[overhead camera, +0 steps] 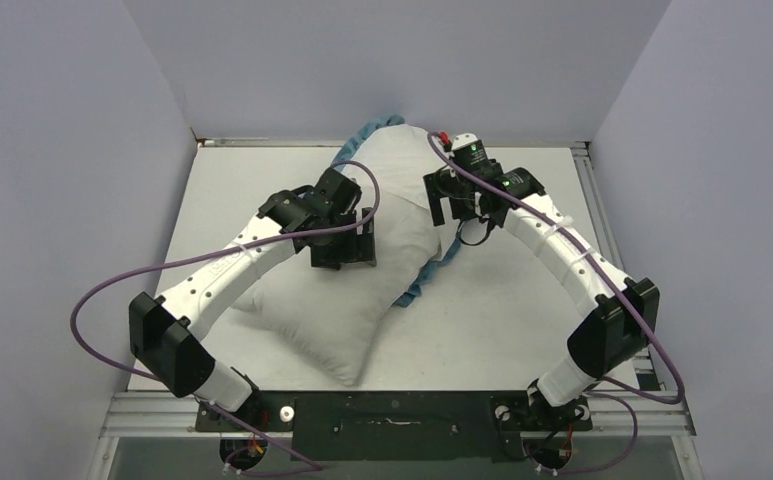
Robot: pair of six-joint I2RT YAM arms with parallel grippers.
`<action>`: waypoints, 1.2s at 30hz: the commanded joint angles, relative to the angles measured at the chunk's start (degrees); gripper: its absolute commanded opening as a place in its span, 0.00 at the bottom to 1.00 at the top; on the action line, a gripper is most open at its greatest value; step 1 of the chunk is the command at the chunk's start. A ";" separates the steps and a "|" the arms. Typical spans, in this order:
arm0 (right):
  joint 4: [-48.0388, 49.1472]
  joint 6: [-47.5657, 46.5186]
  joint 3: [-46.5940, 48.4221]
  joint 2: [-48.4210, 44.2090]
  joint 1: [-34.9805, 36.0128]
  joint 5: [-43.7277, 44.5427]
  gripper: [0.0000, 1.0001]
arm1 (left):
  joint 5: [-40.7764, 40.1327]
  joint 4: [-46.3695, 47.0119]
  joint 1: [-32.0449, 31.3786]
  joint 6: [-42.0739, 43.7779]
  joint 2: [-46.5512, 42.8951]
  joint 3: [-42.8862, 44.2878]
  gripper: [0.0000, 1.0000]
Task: Put the pillow into the pillowcase
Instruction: Stuff the pillow into the pillowcase.
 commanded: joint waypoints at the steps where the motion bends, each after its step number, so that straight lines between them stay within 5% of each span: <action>1: 5.39 -0.73 -0.98 2.59 -0.46 -0.44 0.99 | -1.96 4.82 -0.20 -1.70 1.87 -2.66 0.73; 9: 9.11 -0.91 1.47 9.63 -0.40 -2.19 0.93 | -2.38 7.75 -0.20 -2.83 3.30 -5.90 0.27; 13: 10.22 -0.88 1.90 11.60 -0.16 -1.54 0.88 | -2.57 8.00 -0.15 -2.99 3.24 -7.25 0.17; 14: 10.75 -0.72 1.39 11.97 -0.31 -1.24 0.79 | -2.71 7.92 -0.15 -3.01 3.14 -7.42 0.16; 18: 10.44 -0.68 2.89 12.19 -0.73 -2.31 0.07 | -3.16 8.02 0.06 -3.42 2.18 -8.28 0.12; 25: 10.26 -3.11 7.10 7.66 0.87 -23.04 0.05 | -1.00 12.86 3.19 -5.92 0.64 -10.36 0.00; 36: 11.58 -1.05 9.61 11.04 6.48 -47.28 0.05 | -0.48 18.55 9.58 -6.10 1.64 -7.92 0.00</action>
